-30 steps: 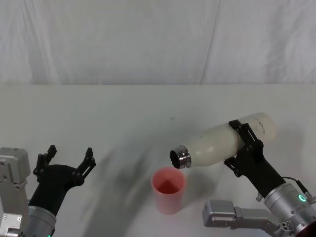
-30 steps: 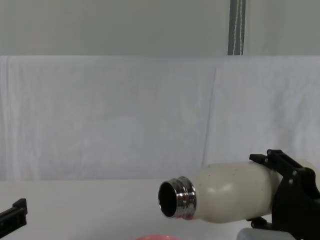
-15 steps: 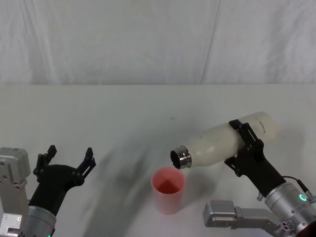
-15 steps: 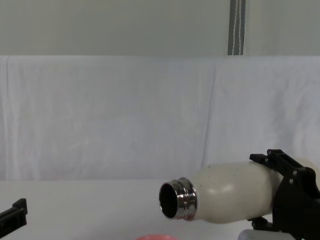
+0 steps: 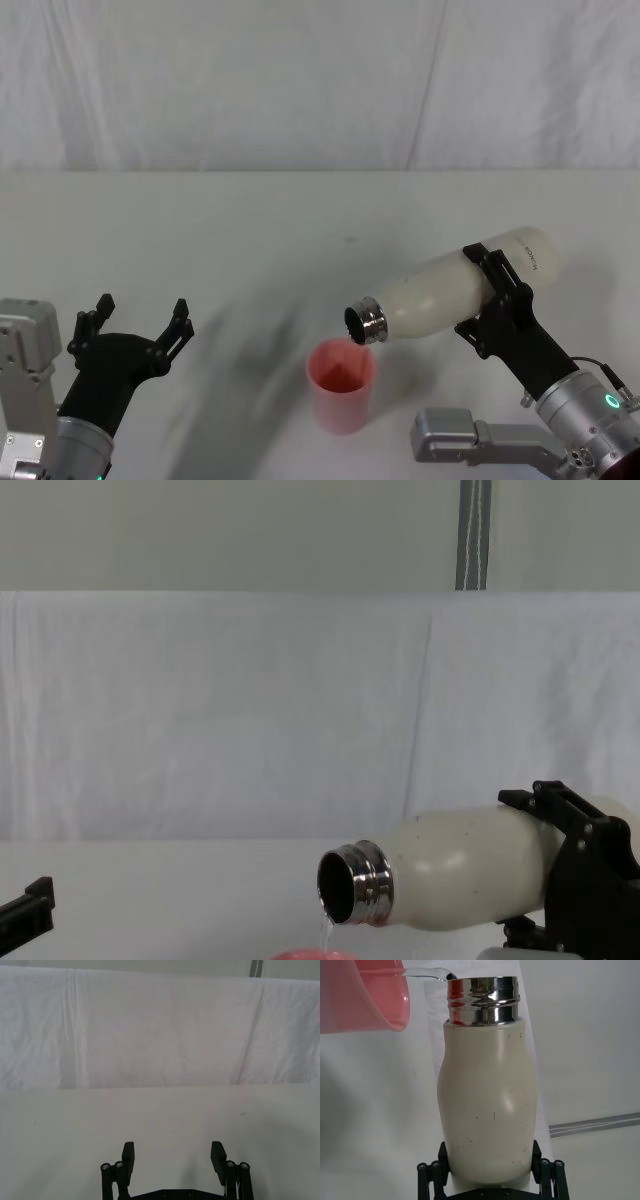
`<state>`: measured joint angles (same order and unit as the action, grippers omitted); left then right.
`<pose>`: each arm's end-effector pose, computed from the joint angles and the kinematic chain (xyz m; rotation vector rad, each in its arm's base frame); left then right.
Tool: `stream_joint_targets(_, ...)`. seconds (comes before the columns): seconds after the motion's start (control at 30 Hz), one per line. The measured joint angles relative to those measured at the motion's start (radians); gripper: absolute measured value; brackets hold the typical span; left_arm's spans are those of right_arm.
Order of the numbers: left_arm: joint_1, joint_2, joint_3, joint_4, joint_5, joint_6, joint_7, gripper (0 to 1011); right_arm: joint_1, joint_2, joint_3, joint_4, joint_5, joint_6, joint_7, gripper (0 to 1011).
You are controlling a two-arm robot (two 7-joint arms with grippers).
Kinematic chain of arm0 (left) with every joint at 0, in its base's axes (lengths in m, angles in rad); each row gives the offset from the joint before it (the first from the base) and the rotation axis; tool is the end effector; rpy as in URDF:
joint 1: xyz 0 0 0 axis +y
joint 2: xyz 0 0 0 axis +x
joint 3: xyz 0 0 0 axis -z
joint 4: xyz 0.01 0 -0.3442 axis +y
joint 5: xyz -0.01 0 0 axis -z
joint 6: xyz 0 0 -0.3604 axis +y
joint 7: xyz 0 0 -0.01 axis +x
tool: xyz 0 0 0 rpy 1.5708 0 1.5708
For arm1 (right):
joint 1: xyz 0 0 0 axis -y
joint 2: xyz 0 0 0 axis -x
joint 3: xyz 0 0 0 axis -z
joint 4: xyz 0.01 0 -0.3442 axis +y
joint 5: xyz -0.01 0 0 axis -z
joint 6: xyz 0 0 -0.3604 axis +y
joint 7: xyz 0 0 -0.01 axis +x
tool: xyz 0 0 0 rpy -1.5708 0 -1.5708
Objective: Grasp the thermos with one hand and pour water into the cup lid.
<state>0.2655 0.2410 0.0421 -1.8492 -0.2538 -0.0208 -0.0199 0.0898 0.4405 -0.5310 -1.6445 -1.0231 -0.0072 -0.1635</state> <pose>0.2905 0.0451 -0.3362 -0.0380 0.0140 1.4460 0.3603 0.0348 -0.3468 -0.7066 -1.3440 -0.9363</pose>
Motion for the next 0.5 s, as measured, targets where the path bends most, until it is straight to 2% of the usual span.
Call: stream_joint_targets(0.5, 0.0, 0.0, 0.0, 0.0, 0.0, 0.0, 0.0, 1001, -0.002, 0.001, -0.003, 0.001, -0.005, 0.003, -0.005, 950)
